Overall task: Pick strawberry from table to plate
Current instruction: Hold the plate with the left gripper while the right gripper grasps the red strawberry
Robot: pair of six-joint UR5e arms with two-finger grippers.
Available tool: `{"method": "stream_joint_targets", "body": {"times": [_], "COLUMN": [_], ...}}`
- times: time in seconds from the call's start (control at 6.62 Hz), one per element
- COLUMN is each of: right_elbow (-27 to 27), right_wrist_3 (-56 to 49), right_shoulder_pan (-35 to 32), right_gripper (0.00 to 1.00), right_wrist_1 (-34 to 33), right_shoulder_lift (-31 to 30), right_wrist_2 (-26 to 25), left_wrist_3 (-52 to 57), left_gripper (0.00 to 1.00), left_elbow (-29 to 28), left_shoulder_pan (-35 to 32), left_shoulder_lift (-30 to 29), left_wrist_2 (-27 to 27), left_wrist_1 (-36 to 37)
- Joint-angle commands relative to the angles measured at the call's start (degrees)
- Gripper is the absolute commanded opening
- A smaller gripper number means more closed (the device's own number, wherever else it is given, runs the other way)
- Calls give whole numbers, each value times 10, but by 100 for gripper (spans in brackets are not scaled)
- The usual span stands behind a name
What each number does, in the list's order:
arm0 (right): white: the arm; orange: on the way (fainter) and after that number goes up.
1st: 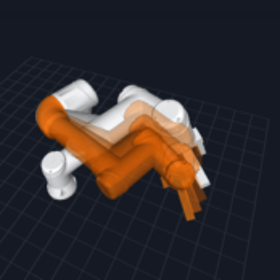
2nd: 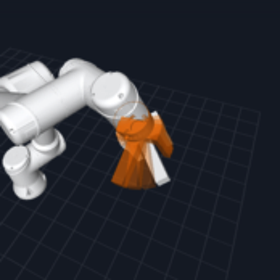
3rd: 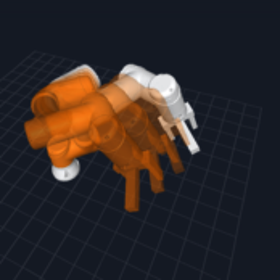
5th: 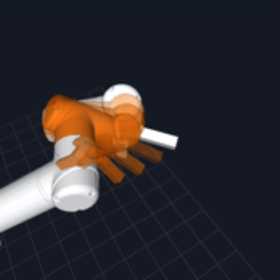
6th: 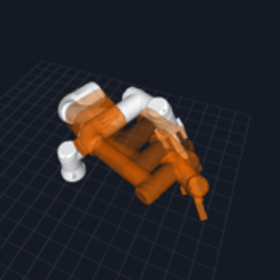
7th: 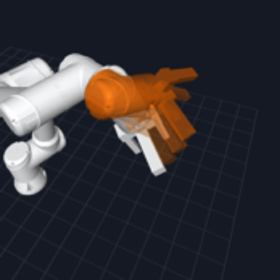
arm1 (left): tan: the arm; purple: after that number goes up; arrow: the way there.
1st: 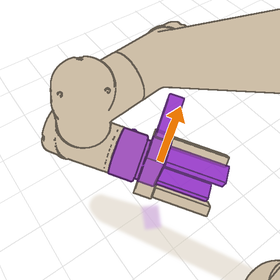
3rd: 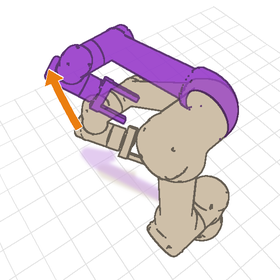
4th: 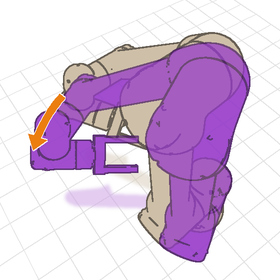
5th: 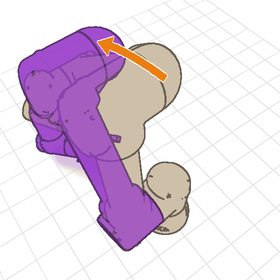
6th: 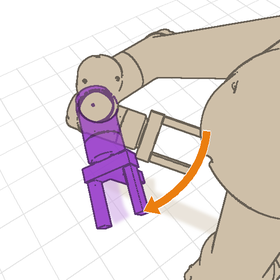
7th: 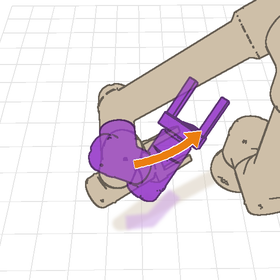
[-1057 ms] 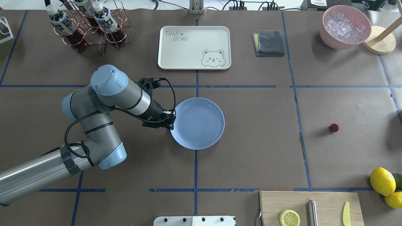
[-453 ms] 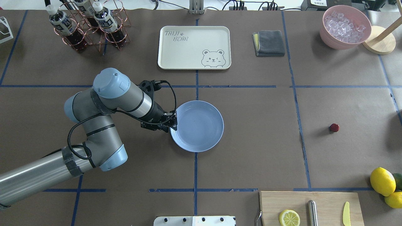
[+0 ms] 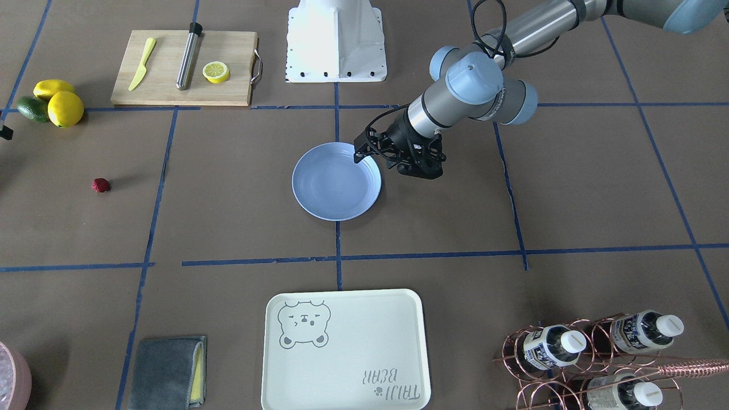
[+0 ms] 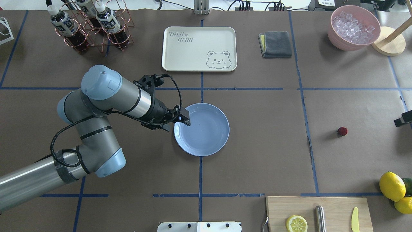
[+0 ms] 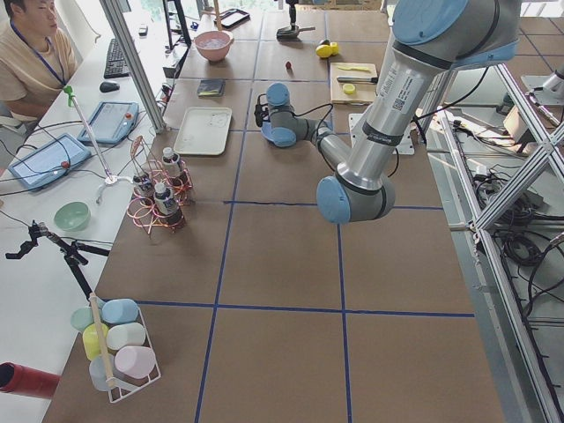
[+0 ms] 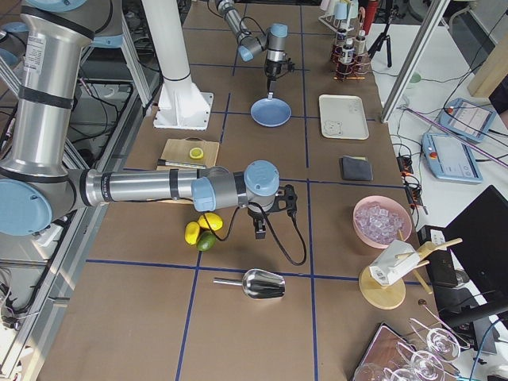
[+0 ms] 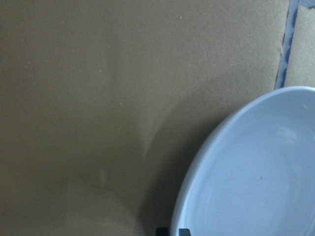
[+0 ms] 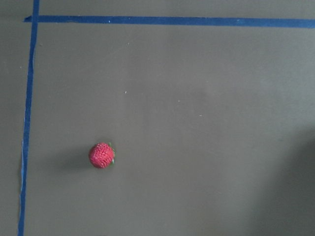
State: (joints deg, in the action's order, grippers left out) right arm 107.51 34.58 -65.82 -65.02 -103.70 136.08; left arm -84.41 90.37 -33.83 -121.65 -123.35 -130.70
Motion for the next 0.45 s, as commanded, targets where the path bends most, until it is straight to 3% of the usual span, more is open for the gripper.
{"method": "stream_joint_targets", "body": {"times": [0.0, 0.15, 0.3], "right_elbow": [0, -1, -3], "right_wrist_3": [265, 269, 269], "right_shoulder_pan": [181, 239, 262], "right_gripper": [100, 100, 100], "right_wrist_1": [156, 159, 159], "right_shoulder_lift": [-2, -1, 6], "right_wrist_2": [-174, -262, -313], "left_wrist_3": [-9, -9, -9], "left_gripper": [88, 88, 88], "left_elbow": [19, 19, 19], "left_shoulder_pan": [-1, -1, -1], "left_shoulder_lift": [6, 6, 6], "left_wrist_2": [7, 8, 19], "left_wrist_1": [-1, -1, -1]}}
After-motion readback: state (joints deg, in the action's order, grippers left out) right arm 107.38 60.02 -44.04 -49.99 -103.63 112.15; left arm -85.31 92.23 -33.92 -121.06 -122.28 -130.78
